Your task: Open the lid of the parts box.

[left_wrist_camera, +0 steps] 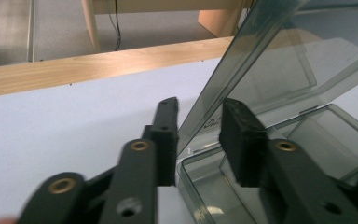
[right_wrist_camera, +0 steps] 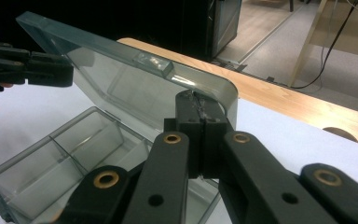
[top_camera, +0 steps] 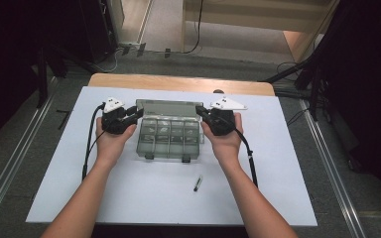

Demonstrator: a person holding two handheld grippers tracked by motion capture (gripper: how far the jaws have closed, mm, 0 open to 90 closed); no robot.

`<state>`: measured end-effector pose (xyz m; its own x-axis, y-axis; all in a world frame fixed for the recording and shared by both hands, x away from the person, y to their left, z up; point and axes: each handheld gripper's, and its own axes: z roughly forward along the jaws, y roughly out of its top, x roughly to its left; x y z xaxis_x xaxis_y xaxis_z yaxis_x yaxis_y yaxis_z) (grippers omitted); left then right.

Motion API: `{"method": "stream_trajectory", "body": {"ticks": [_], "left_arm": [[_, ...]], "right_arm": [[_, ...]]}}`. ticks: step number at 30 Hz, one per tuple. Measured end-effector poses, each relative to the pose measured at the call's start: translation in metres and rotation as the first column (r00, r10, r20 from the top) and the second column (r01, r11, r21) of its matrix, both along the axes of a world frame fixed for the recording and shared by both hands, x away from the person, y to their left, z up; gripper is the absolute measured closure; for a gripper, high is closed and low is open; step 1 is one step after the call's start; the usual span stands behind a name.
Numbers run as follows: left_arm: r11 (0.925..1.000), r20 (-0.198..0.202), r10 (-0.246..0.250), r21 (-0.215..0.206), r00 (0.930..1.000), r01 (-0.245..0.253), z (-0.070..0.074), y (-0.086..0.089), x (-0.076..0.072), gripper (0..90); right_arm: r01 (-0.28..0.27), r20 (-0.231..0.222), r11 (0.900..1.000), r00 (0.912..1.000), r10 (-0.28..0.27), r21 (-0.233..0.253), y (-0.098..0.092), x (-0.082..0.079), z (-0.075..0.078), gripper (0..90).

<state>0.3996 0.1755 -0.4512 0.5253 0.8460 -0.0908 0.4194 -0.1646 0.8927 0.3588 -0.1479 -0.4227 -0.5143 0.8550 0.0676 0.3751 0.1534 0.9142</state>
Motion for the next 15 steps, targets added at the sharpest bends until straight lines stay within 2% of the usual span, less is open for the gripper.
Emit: {"method": "stream_trajectory", "body": {"ticks": [5,10,12,15], "left_arm": [[0.9999,0.007,0.013,0.006,0.9999,-0.013,-0.001,-0.005,0.001,75.1],[0.9989,-0.012,0.045,-0.012,0.9989,-0.045,0.003,-0.008,0.001,76.5],[0.9986,-0.01,0.052,-0.006,0.9986,-0.052,0.004,-0.009,0.001,76.6],[0.9983,-0.018,0.057,-0.012,0.9982,-0.058,0.005,-0.01,0.001,77.3]], "right_arm": [[-0.001,-0.002,1.0,1.0,0.001,-0.011,-0.001,0.002,0.001,90.0],[-0.014,0.003,1.0,0.9999,0.014,-0.006,-0.005,0.003,-0.001,90.0],[-0.023,0.007,1.0,0.9997,0.023,-0.011,-0.007,0.001,-0.002,89.7],[-0.043,0.017,0.999,0.9989,0.043,0.02,-0.015,-0.003,-0.003,85.0]]}}
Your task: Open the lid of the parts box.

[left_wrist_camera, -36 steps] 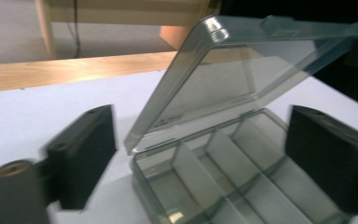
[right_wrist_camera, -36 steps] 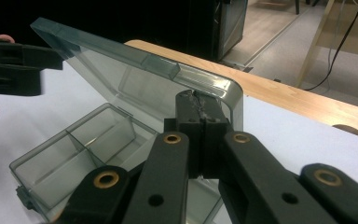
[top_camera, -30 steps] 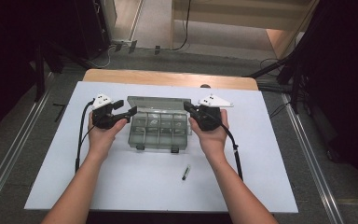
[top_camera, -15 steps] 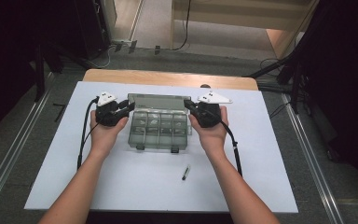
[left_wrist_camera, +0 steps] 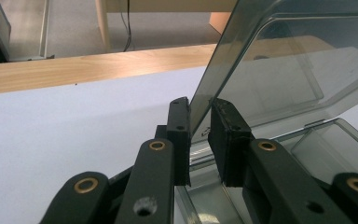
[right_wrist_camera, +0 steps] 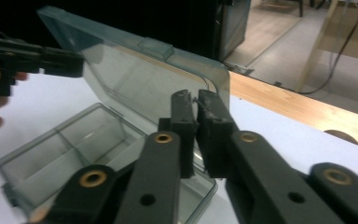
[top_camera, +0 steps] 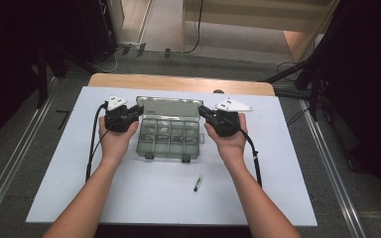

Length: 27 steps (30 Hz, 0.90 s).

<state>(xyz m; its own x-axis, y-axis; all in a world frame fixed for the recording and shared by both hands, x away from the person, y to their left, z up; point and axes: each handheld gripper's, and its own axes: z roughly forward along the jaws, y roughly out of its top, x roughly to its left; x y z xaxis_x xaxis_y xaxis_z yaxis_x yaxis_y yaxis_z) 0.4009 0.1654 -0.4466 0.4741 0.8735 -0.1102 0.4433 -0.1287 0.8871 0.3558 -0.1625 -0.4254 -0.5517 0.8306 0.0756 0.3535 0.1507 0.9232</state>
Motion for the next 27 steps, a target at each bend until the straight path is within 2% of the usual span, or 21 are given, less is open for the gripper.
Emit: {"method": "stream_trajectory", "body": {"ticks": [3,4,6,8,10,11,13,14,15,17,19,20,21,23,25,27], "left_arm": [[1.0,0.0,-0.004,-0.001,1.0,0.004,0.0,0.0,0.001,77.3],[1.0,0.0,-0.004,-0.001,1.0,0.004,0.0,0.0,0.001,77.3],[1.0,-0.002,-0.003,-0.007,1.0,0.003,0.001,0.0,0.001,77.3],[0.9999,-0.003,-0.003,-0.01,1.0,0.003,0.001,0.001,0.001,77.4],[0.9999,-0.003,-0.004,-0.01,1.0,0.004,0.001,0.001,0.001,77.4],[0.9999,-0.001,-0.002,-0.011,1.0,0.002,0.001,0.001,0.001,78.0],[0.9999,-0.004,-0.002,-0.013,1.0,0.002,0.001,0.002,0.002,81.4],[0.9998,-0.007,-0.004,-0.018,1.0,0.003,0.001,0.003,0.002,81.8],[0.9998,-0.005,-0.002,-0.019,1.0,0.002,0.001,0.003,0.003,81.8],[0.9999,-0.002,-0.003,-0.011,1.0,0.003,0.001,0.002,0.003,81.8],[0.9999,-0.001,-0.001,-0.011,1.0,0.001,0.001,0.002,0.003,81.8],[0.9999,0.0,-0.001,-0.012,1.0,0.001,0.001,0.002,0.003,81.8],[0.9999,-0.001,0.0,-0.014,1.0,0.0,0.001,0.002,0.003,81.8],[0.9999,0.002,0.002,-0.014,1.0,-0.002,0.001,0.001,0.003,81.8],[0.9998,0.003,0.002,-0.018,1.0,-0.002,0.0,0.001,0.003,81.8],[0.9999,0.004,0.004,-0.01,1.0,-0.004,0.0,0.0,0.004,81.7]], "right_arm": [[-0.028,0.002,0.998,0.9996,0.028,0.05,-0.01,-0.006,-0.001,74.7],[-0.019,0.015,0.998,0.9997,0.018,0.054,-0.013,-0.008,-0.001,71.8],[-0.004,0.025,0.999,0.9997,0.003,0.053,-0.017,-0.01,-0.002,60.2],[0.022,0.027,0.999,0.9993,-0.024,0.044,-0.019,-0.009,-0.004,40.7],[0.037,0.023,0.998,0.999,-0.039,0.049,-0.018,-0.006,-0.006,12.7],[0.07,0.014,0.997,0.9974,-0.07,0.033,-0.016,-0.004,-0.007,0.0],[0.099,0.008,0.995,0.995,-0.1,0.012,-0.013,-0.001,-0.011,0.0],[0.098,0.0,0.995,0.9951,-0.098,0.018,-0.013,0.001,-0.013,0.0],[0.096,-0.008,0.995,0.9953,-0.096,0.026,-0.012,0.003,-0.015,4.2],[0.125,-0.015,0.992,0.9921,-0.125,0.027,-0.01,0.005,-0.021,21.2],[0.139,-0.026,0.99,0.99,-0.139,0.015,-0.006,0.009,-0.028,44.0],[0.127,-0.032,0.992,0.9914,-0.127,0.01,-0.003,0.011,-0.031,47.1],[0.141,-0.04,0.99,0.9892,-0.141,-0.005,0.0,0.013,-0.034,49.6],[0.183,-0.054,0.981,0.981,-0.186,-0.056,0.007,0.017,-0.039,60.5],[0.197,-0.056,0.978,0.978,-0.201,-0.06,0.011,0.019,-0.042,70.8],[0.19,-0.064,0.98,0.9791,-0.193,-0.05,0.013,0.02,-0.044,82.2]]}}
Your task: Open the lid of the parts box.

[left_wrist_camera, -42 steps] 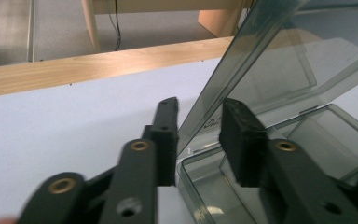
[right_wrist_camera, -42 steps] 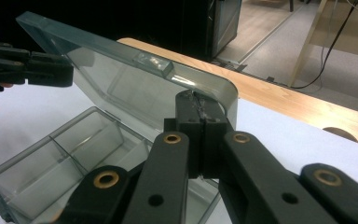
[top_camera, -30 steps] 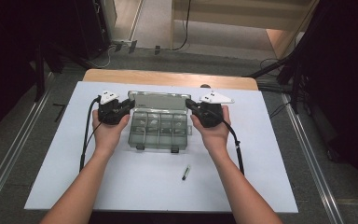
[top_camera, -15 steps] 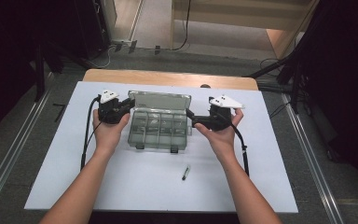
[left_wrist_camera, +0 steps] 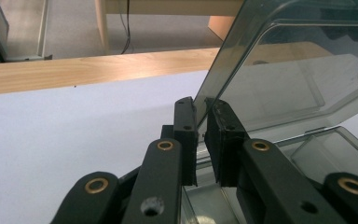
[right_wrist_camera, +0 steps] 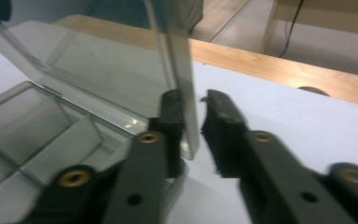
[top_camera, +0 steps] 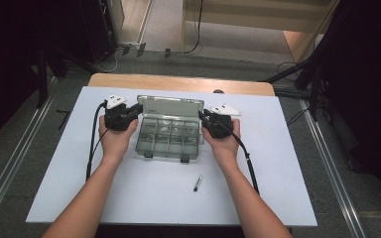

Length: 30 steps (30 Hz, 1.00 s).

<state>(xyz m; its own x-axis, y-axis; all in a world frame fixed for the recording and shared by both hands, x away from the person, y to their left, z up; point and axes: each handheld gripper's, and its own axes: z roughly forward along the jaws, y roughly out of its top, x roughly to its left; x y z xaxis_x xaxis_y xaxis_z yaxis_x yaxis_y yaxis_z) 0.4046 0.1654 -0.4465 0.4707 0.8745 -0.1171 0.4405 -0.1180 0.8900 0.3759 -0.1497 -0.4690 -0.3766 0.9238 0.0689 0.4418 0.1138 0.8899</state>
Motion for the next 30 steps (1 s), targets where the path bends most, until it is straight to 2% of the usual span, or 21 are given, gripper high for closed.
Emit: {"method": "stream_trajectory", "body": {"ticks": [1,4,11,15,19,21,24,26,30], "left_arm": [[1.0,0.001,-0.001,0.003,1.0,0.001,0.0,0.0,0.001,81.6],[1.0,0.011,0.001,0.002,0.9999,-0.001,-0.002,0.0,0.003,81.6],[0.9999,0.02,0.007,0.012,0.9998,-0.007,-0.009,-0.002,0.008,81.7],[0.9998,0.0,0.0,-0.021,1.0,0.0,-0.014,0.0,0.013,81.8],[0.9996,-0.014,-0.002,-0.029,0.9999,0.002,-0.021,0.001,0.018,81.7],[0.9994,-0.034,-0.002,-0.033,0.9994,0.001,-0.024,0.001,0.021,82.4],[0.9997,-0.048,-0.005,-0.023,0.9988,0.004,-0.024,0.001,0.026,84.3],[1.0,-0.047,-0.007,0.001,0.9989,0.007,-0.023,0.001,0.03,85.2],[0.9997,-0.038,0.002,0.025,0.9993,-0.001,-0.024,-0.002,0.031,86.9]], "right_arm": [[-0.003,-0.004,1.0,1.0,0.003,0.004,0.001,0.0,0.0,84.8],[0.019,0.004,0.999,0.9998,-0.019,-0.041,0.006,0.0,0.002,86.0],[0.01,-0.017,1.0,0.9998,-0.01,-0.013,0.002,0.006,0.003,86.5],[0.005,-0.029,1.0,0.9996,-0.005,-0.002,0.0,0.01,0.004,86.7],[0.003,-0.055,1.0,0.9985,-0.003,0.003,0.0,0.017,0.006,86.9],[0.003,-0.067,1.0,0.9978,-0.002,0.016,-0.001,0.02,0.006,87.0],[0.0,-0.085,1.0,0.9964,0.001,0.013,-0.002,0.025,0.008,87.0],[-0.008,-0.098,1.0,0.9951,0.01,0.014,-0.003,0.029,0.009,86.9],[-0.02,-0.112,0.998,0.9933,0.026,0.055,-0.007,0.034,0.007,86.6]]}}
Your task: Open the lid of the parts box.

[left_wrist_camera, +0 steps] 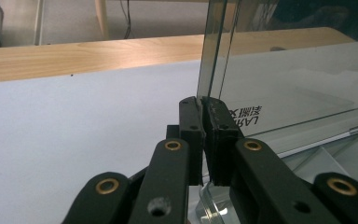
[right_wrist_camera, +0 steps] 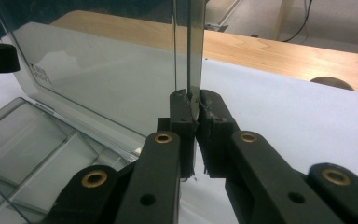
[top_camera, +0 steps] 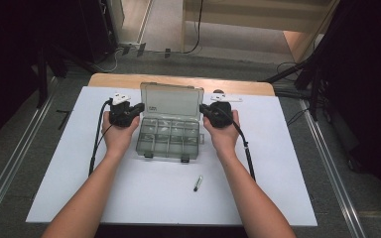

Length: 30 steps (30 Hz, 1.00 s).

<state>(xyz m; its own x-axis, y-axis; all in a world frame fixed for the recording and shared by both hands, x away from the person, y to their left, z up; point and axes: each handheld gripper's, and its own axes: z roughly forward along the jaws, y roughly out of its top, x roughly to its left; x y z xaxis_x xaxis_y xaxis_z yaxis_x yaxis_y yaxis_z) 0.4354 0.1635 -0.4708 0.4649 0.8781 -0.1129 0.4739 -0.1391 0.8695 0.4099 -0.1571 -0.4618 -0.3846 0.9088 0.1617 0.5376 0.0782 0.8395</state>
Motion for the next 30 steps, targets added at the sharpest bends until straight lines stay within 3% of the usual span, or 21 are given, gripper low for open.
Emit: {"method": "stream_trajectory", "body": {"ticks": [13,19,24,30], "left_arm": [[0.9993,-0.035,0.035,0.014,0.9988,-0.034,0.001,-0.006,0.008,87.8],[0.9994,-0.057,0.033,0.016,0.9978,-0.032,0.001,-0.006,0.013,87.9],[0.9993,-0.082,0.037,0.007,0.9959,-0.037,0.0,-0.006,0.018,88.0],[0.9993,-0.109,0.038,-0.003,0.9933,-0.038,-0.002,-0.006,0.023,88.3]], "right_arm": [[0.075,0.002,0.996,0.9972,-0.075,0.044,0.004,0.007,-0.014,82.4],[0.096,-0.012,0.995,0.9954,-0.096,0.037,0.009,0.009,-0.025,83.7],[0.098,-0.047,0.992,0.9944,-0.095,0.08,0.005,0.013,-0.027,84.4],[0.111,-0.054,0.993,0.9927,-0.108,0.045,0.007,0.016,-0.029,83.9]]}}
